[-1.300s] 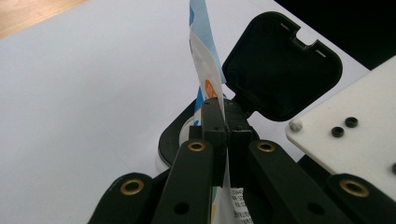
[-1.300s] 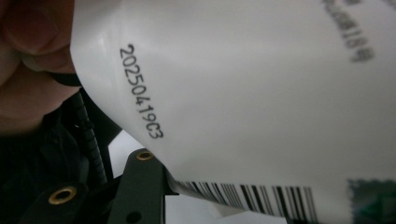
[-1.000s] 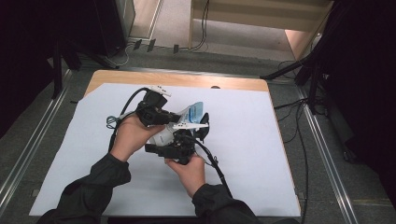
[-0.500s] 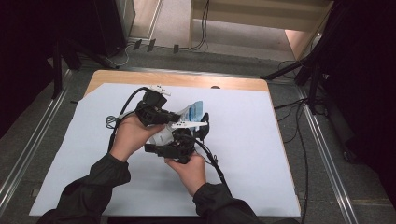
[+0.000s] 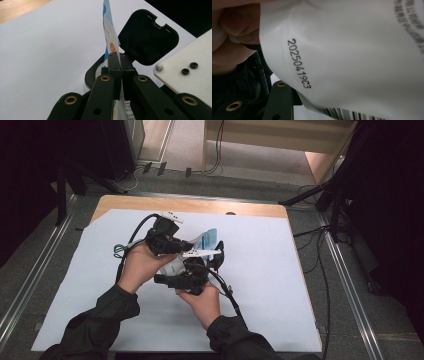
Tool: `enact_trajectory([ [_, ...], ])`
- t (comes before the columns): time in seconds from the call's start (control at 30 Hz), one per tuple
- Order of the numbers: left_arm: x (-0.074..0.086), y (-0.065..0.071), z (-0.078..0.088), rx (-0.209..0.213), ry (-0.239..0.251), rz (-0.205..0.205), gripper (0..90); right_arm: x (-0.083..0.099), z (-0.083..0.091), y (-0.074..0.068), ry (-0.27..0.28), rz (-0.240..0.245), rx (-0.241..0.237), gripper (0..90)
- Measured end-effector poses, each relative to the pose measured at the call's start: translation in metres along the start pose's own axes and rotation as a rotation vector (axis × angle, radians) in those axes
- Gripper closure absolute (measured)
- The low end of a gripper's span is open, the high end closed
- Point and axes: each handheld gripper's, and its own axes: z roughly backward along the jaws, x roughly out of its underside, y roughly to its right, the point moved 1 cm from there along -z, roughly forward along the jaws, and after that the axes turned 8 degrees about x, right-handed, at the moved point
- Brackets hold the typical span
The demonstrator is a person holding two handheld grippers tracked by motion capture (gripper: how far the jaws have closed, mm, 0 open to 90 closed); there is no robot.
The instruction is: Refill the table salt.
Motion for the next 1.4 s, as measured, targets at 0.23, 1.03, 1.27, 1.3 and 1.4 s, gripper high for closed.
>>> enact_trajectory([
  [0.23,0.000,0.000,-0.001,0.016,0.002,0.000,90.0,-0.002,0.001,-0.002,0.001,0.008,-0.007,55.0],
  [1.03,0.005,-0.003,-0.001,0.025,-0.001,0.003,90.0,0.002,-0.001,0.000,0.004,0.044,0.014,59.0],
  [1.27,0.012,-0.008,-0.001,0.046,-0.009,0.017,89.7,0.011,-0.007,0.004,-0.009,0.067,0.046,62.0],
  [1.3,0.013,-0.009,0.000,0.053,-0.006,0.019,89.2,0.011,-0.007,0.003,-0.008,0.070,0.050,62.0],
  [1.4,0.015,-0.010,0.000,0.062,-0.005,0.022,88.1,0.013,-0.009,0.003,-0.004,0.089,0.060,62.5],
])
